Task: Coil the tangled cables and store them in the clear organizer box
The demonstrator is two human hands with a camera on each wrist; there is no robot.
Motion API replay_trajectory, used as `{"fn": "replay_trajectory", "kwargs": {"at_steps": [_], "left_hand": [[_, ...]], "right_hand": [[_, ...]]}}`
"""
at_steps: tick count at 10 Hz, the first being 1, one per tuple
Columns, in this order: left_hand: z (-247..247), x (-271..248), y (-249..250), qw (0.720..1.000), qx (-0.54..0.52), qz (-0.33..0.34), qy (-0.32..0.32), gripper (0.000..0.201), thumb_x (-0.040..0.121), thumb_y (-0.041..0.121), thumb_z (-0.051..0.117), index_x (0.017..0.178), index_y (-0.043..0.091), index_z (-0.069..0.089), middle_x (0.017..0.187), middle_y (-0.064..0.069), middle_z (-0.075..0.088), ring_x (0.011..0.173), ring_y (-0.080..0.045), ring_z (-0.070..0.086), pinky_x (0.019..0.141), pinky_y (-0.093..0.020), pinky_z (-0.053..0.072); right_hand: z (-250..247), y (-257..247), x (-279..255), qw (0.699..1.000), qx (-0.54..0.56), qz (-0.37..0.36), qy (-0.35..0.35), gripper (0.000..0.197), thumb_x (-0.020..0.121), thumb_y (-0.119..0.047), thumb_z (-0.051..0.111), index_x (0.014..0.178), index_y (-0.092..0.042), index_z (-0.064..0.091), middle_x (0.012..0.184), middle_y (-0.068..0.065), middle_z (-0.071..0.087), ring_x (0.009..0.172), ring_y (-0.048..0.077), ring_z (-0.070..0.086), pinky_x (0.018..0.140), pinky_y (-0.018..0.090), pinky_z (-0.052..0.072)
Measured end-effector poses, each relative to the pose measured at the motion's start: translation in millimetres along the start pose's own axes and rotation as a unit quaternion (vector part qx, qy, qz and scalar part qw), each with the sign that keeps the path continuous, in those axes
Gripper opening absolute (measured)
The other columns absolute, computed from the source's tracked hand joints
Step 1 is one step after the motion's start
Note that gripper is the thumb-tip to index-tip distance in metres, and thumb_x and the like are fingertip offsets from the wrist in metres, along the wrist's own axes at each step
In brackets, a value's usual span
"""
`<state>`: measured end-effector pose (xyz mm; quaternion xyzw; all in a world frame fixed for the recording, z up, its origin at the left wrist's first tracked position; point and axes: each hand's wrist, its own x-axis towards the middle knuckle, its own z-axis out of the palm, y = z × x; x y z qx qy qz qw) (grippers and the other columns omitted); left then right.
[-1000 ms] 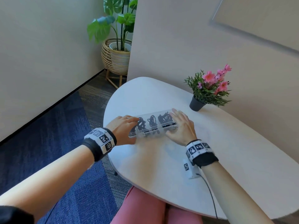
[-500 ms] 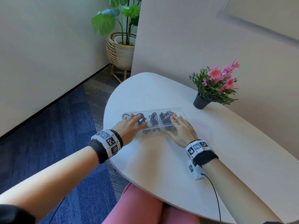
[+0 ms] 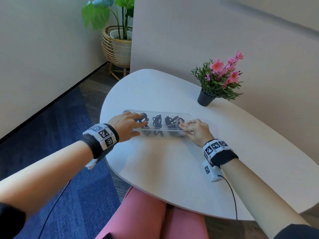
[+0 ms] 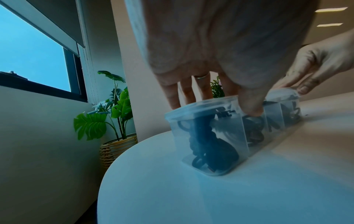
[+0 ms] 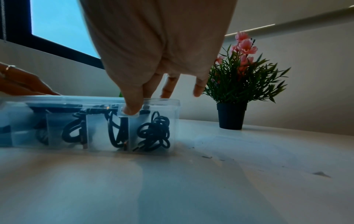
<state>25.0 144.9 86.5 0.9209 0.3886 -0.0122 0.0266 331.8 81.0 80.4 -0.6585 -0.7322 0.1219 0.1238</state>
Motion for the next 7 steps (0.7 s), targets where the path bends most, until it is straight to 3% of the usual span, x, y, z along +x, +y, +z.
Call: {"fn": "replay_trajectory", "kwargs": {"at_steps": [1,2,3,4,5,6,7], "left_hand": [[-1.1,0.6,3.1,1.000,0.004,-0.011,-0.016,0.052,0.092,0.042,0.050,0.141,0.039,0.033,0.152,0.006,0.028,0.132,-0.023,0.032,0.097,-0.037,0.044],[-1.1,1.1,5.3,1.000,0.011,-0.012,-0.013,0.051,0.092,0.037,0.052,0.140,0.036,0.036,0.150,0.002,0.031,0.129,-0.026,0.036,0.094,-0.040,0.046],[0.7,1.2,11.0,1.000,0.019,-0.003,0.002,0.050,0.090,0.029,0.055,0.138,0.028,0.041,0.146,-0.004,0.038,0.122,-0.033,0.043,0.091,-0.043,0.047],[1.7,3.0,18.9,0.997,0.081,0.005,-0.017,0.049,0.093,0.027,0.049,0.140,0.020,0.035,0.144,-0.009,0.036,0.122,-0.029,0.043,0.089,-0.041,0.047],[-5.0,8.3,22.2,0.991,0.122,-0.010,-0.049,0.047,0.092,0.027,0.049,0.136,0.020,0.035,0.137,-0.009,0.038,0.116,-0.028,0.048,0.080,-0.039,0.050],[-12.1,10.3,26.3,0.995,0.084,-0.029,-0.050,0.048,0.091,0.027,0.051,0.137,0.025,0.037,0.138,-0.006,0.039,0.118,-0.030,0.048,0.087,-0.041,0.049],[-4.1,-3.6,22.2,0.995,-0.077,-0.056,0.005,0.054,0.089,0.022,0.056,0.140,0.025,0.038,0.151,0.000,0.029,0.131,-0.026,0.039,0.102,-0.040,0.040]], "right_hand": [[2.1,-4.8,-0.1,0.999,-0.005,0.028,-0.026,0.036,0.090,-0.026,0.060,0.126,-0.026,0.058,0.137,-0.012,0.050,0.139,0.014,0.030,0.114,0.054,0.003],[9.7,-8.1,-0.2,1.000,-0.007,0.019,-0.016,0.037,0.090,-0.015,0.061,0.127,-0.019,0.058,0.138,-0.003,0.050,0.140,0.022,0.031,0.114,0.041,0.016],[14.5,-12.2,-1.5,0.999,0.001,0.014,0.038,0.035,0.085,-0.008,0.066,0.119,-0.017,0.064,0.129,0.001,0.057,0.131,0.027,0.044,0.108,0.028,0.031],[15.6,-16.4,-4.3,0.997,0.018,0.035,0.060,0.034,0.084,-0.006,0.065,0.117,-0.017,0.066,0.126,0.001,0.059,0.128,0.025,0.048,0.106,0.023,0.032],[12.2,-20.8,-6.3,0.997,0.027,0.057,0.055,0.035,0.083,-0.005,0.066,0.115,-0.020,0.067,0.125,0.000,0.060,0.128,0.020,0.048,0.107,0.020,0.030],[4.6,-21.4,-0.7,0.994,0.048,0.094,0.027,0.040,0.078,-0.012,0.073,0.115,-0.025,0.067,0.126,-0.006,0.060,0.127,0.012,0.049,0.107,0.017,0.030],[-6.8,-25.0,-14.4,0.981,0.126,0.119,0.091,0.049,0.077,-0.013,0.073,0.124,-0.017,0.061,0.136,-0.001,0.054,0.131,0.014,0.044,0.110,0.021,0.026]]}}
